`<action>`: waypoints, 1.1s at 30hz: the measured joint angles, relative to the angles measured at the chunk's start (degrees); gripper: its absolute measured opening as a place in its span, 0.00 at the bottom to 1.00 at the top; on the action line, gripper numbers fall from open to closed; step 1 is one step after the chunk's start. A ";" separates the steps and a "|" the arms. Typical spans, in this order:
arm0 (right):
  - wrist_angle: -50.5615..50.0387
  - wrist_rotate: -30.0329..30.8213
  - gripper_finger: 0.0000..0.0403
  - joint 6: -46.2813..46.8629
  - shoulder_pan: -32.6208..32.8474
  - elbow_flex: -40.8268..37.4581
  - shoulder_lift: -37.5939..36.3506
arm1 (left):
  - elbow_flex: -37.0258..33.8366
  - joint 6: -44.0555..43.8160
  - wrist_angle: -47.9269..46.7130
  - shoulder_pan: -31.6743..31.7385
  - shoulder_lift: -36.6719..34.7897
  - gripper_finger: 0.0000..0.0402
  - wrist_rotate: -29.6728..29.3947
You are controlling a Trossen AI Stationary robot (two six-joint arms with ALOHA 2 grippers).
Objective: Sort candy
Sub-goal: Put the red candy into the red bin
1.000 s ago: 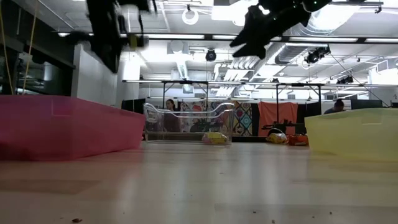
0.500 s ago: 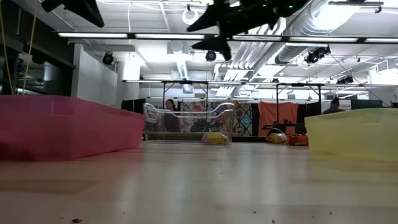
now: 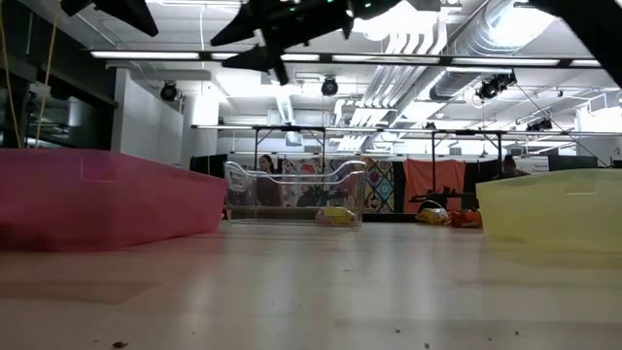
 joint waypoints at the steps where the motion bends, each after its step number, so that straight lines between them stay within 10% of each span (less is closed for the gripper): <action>1: -0.34 -0.40 0.43 -0.84 -0.12 2.34 1.71 | 0.00 -0.09 0.05 0.00 0.33 0.00 -0.21; 14: -1.51 -11.77 0.02 -8.68 -4.66 13.53 11.45 | 0.00 -16.92 0.17 2.74 6.81 0.00 -4.77; 28: -3.23 -27.77 0.00 -8.39 -14.92 13.57 10.72 | 0.00 -18.03 -4.27 22.51 15.10 0.00 7.13; 33: -3.33 -27.77 0.00 -8.39 -15.77 13.55 10.72 | 0.00 -6.21 -3.66 36.57 15.93 0.00 9.34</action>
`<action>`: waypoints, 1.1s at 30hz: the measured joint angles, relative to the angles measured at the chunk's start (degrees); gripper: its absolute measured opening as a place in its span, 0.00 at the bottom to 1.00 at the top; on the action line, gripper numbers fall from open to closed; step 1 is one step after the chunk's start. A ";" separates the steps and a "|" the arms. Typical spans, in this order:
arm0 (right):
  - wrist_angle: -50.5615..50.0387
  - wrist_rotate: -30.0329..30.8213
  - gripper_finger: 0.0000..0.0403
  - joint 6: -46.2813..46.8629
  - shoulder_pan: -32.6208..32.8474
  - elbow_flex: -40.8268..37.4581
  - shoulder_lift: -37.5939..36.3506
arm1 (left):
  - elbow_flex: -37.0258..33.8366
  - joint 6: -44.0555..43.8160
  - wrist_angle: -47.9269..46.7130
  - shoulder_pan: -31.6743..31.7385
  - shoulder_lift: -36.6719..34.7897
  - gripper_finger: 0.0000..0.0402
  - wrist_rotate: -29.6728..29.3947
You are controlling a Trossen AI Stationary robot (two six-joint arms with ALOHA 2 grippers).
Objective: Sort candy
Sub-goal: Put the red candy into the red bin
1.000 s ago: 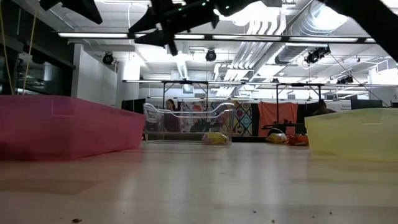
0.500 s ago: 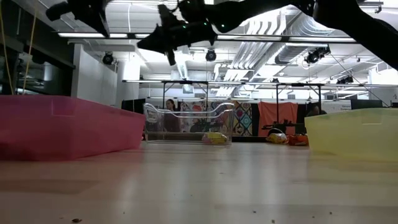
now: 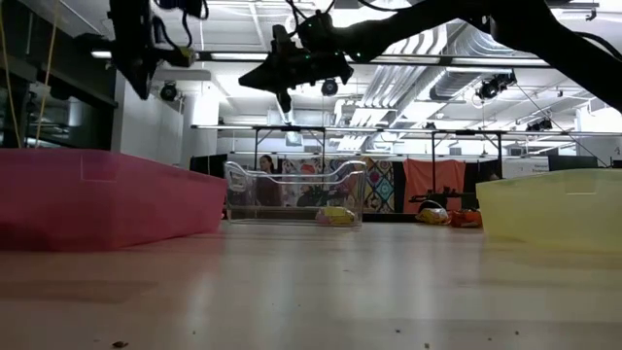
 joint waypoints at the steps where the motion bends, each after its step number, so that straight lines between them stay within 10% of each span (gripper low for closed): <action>1: -0.34 0.04 0.00 0.00 -0.02 0.01 0.00 | 0.00 2.86 0.89 2.61 0.41 0.00 0.67; 10: -5.24 3.43 0.00 0.00 -1.42 0.00 0.00 | -7.45 17.72 16.80 14.37 2.41 0.00 2.21; 26: -4.25 -6.06 0.00 3.44 -10.23 -0.02 -0.01 | -34.36 -30.78 25.31 12.55 3.36 0.00 -6.62; 33: -1.52 -7.16 0.00 8.10 -13.82 -0.03 -0.02 | -33.10 -24.99 22.23 9.41 2.93 0.00 -11.00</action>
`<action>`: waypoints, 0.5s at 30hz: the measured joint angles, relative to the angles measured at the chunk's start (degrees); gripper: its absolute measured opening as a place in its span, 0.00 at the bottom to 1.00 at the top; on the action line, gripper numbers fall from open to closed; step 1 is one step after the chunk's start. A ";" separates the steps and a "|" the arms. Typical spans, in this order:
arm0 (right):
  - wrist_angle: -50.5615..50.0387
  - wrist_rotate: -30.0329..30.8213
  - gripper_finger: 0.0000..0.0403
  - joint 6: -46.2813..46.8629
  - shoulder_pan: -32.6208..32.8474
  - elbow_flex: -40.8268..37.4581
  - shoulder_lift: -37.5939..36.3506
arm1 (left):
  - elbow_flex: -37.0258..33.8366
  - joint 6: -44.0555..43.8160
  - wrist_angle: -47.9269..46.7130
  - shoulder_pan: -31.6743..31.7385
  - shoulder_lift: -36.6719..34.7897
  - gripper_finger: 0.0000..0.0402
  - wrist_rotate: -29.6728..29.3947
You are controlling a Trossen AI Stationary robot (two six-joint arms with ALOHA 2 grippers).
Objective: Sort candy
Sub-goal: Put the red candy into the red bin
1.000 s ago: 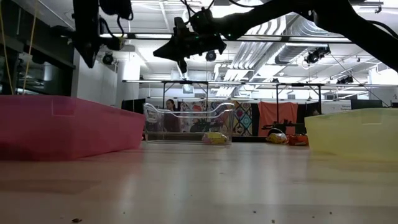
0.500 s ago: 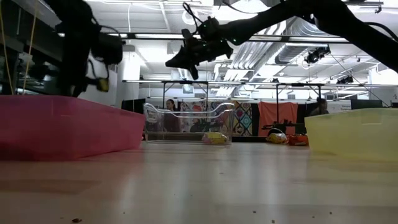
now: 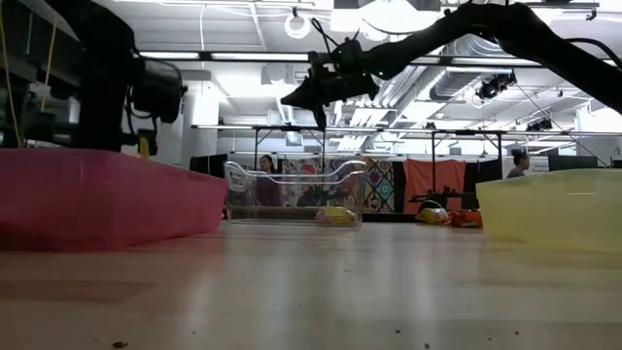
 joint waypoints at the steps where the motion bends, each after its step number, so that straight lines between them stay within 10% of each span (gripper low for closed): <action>1: -0.04 -0.77 0.00 0.74 -0.60 -0.02 0.00 | 0.78 0.83 -2.25 -1.39 -0.71 0.00 -0.04; 8: -0.27 -3.04 0.00 0.92 -1.80 -0.02 0.00 | 3.51 -28.31 -35.91 -7.16 -7.53 0.00 -0.80; 15: -0.49 -2.92 0.00 -1.54 0.47 -0.04 0.00 | 1.97 -15.90 -30.33 -1.23 -16.52 0.00 -6.36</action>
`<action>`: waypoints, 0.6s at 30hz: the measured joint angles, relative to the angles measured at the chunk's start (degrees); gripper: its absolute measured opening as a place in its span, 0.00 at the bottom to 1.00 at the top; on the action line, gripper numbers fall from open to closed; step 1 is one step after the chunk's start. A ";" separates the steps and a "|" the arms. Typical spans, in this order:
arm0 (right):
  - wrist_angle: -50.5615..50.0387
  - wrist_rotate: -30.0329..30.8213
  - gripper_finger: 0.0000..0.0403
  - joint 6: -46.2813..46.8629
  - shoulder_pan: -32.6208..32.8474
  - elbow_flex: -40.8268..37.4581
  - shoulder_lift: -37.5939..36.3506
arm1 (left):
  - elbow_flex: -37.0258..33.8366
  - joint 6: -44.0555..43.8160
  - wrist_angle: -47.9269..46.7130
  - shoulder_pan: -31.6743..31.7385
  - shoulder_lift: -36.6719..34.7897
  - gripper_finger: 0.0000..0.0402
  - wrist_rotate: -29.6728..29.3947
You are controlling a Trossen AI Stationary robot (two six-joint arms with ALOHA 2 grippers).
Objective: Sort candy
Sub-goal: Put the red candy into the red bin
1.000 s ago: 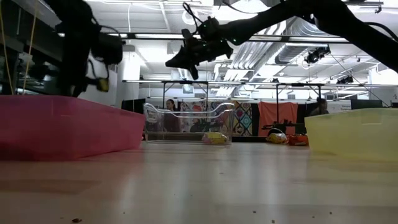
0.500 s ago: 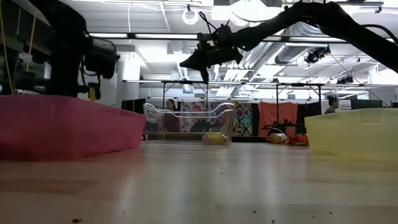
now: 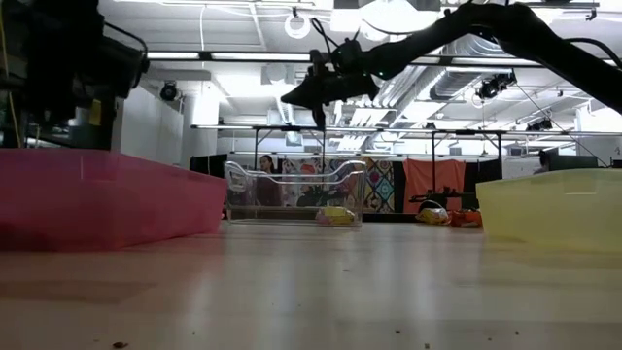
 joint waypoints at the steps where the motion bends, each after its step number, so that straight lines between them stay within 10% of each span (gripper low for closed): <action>1: 0.01 0.00 0.00 -0.02 0.33 0.00 0.00 | 0.00 -1.13 -0.83 1.71 -0.95 0.00 -1.13; 18: -1.03 -0.36 0.00 0.07 3.38 0.00 0.00 | 0.04 33.00 20.16 26.97 -15.05 0.00 -11.74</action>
